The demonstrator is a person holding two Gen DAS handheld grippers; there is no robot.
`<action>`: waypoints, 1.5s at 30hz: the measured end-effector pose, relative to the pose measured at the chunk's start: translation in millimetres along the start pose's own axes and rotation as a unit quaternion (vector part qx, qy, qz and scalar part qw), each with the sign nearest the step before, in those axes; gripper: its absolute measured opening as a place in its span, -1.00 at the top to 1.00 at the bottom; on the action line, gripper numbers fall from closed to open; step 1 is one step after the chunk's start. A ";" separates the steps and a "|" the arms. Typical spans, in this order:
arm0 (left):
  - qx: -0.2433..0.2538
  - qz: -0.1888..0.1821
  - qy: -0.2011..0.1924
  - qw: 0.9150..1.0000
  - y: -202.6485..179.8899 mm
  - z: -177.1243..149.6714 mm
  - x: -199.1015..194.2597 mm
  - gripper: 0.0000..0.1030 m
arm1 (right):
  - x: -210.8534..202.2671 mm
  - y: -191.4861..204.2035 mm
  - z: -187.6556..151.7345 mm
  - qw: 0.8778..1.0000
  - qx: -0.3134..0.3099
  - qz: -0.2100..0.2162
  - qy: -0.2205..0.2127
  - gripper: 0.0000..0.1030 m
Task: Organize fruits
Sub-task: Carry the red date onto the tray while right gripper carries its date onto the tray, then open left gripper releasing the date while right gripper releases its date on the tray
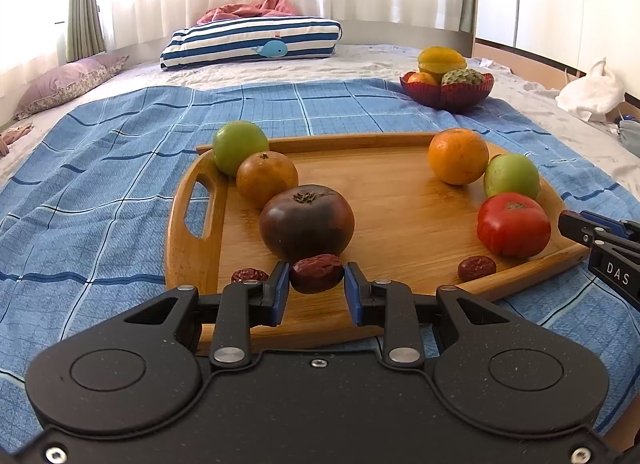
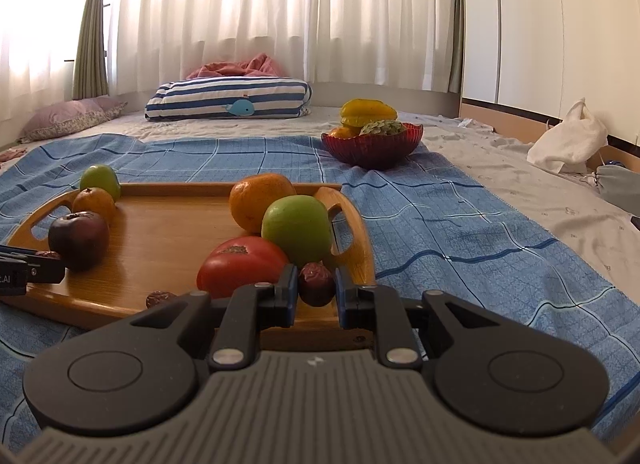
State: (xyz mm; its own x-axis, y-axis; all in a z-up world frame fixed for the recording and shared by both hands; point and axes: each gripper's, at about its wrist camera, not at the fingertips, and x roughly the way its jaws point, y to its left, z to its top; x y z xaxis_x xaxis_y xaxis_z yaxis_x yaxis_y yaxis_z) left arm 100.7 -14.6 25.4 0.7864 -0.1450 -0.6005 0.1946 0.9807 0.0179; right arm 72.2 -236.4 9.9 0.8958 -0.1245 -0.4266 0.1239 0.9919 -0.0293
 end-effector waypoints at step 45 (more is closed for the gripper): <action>-0.010 0.006 0.014 1.000 5.1 -3.7 16.4 0.45 | 17.7 3.6 -7.7 1.000 -0.010 -0.008 0.019 0.51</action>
State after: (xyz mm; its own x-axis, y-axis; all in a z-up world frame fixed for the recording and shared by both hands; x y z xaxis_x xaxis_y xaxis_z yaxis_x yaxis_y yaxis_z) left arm 112.5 -11.5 12.6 0.7724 -0.1292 -0.6219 0.1727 0.9849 0.0100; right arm 85.2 -234.9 -4.7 0.8773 -0.1389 -0.4594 0.1283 0.9902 -0.0543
